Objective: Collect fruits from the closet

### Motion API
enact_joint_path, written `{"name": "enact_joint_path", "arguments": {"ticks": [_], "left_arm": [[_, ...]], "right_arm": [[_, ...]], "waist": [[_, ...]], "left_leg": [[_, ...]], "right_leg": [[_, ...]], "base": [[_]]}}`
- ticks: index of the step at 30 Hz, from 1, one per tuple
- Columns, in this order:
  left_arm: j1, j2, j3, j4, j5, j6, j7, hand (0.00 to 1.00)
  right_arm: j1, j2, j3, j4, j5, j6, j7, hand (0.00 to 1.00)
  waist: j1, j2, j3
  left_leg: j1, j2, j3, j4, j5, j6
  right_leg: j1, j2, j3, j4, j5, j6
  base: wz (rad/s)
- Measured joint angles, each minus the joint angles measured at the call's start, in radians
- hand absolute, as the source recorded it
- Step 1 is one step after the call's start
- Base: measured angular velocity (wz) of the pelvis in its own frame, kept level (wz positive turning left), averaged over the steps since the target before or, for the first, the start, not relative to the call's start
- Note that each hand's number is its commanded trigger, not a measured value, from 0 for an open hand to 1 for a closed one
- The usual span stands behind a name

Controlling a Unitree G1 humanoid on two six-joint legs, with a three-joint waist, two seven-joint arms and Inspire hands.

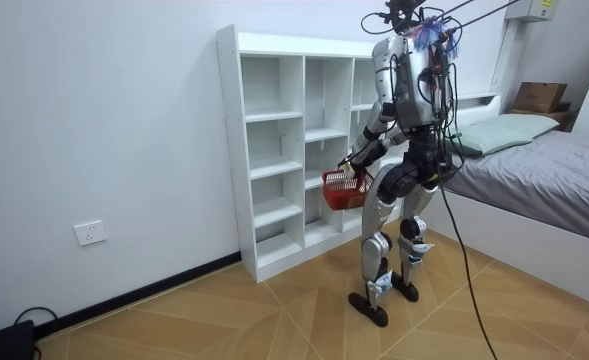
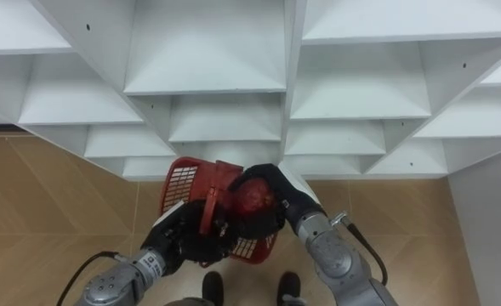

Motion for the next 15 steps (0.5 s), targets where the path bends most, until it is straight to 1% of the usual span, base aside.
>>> {"name": "enact_joint_path", "arguments": {"ticks": [2, 3, 15], "left_arm": [[0.000, 0.000, 0.000, 0.000, 0.000, 0.000, 0.000, 1.00], [0.000, 0.000, 0.000, 0.000, 0.000, 0.000, 0.000, 1.00], [0.001, 0.000, 0.000, 0.000, 0.000, 0.000, 0.005, 1.00]], "right_arm": [[-0.001, 0.000, 0.000, 0.001, 0.000, -0.001, 0.000, 0.11], [-0.001, 0.000, 0.000, 0.001, 0.000, -0.001, 0.000, 0.00], [-0.006, 0.002, 0.010, 0.003, 0.002, -0.005, -0.008, 0.00]], "waist": [[0.000, 0.000, 0.0000], [0.000, 0.000, 0.0000], [-0.003, 0.000, 0.0000]], "left_leg": [[0.000, 0.000, 0.000, 0.000, 0.000, 0.000], [0.000, -0.001, 0.000, 0.000, 0.000, 0.000], [0.003, 0.000, 0.000, -0.002, 0.000, 0.000]], "right_leg": [[0.000, 0.000, 0.000, 0.000, 0.000, 0.000], [0.000, 0.000, 0.000, 0.000, 0.000, 0.000], [0.002, 0.000, 0.000, -0.001, 0.000, 0.000]], "base": [[0.00], [0.00], [0.00]]}}
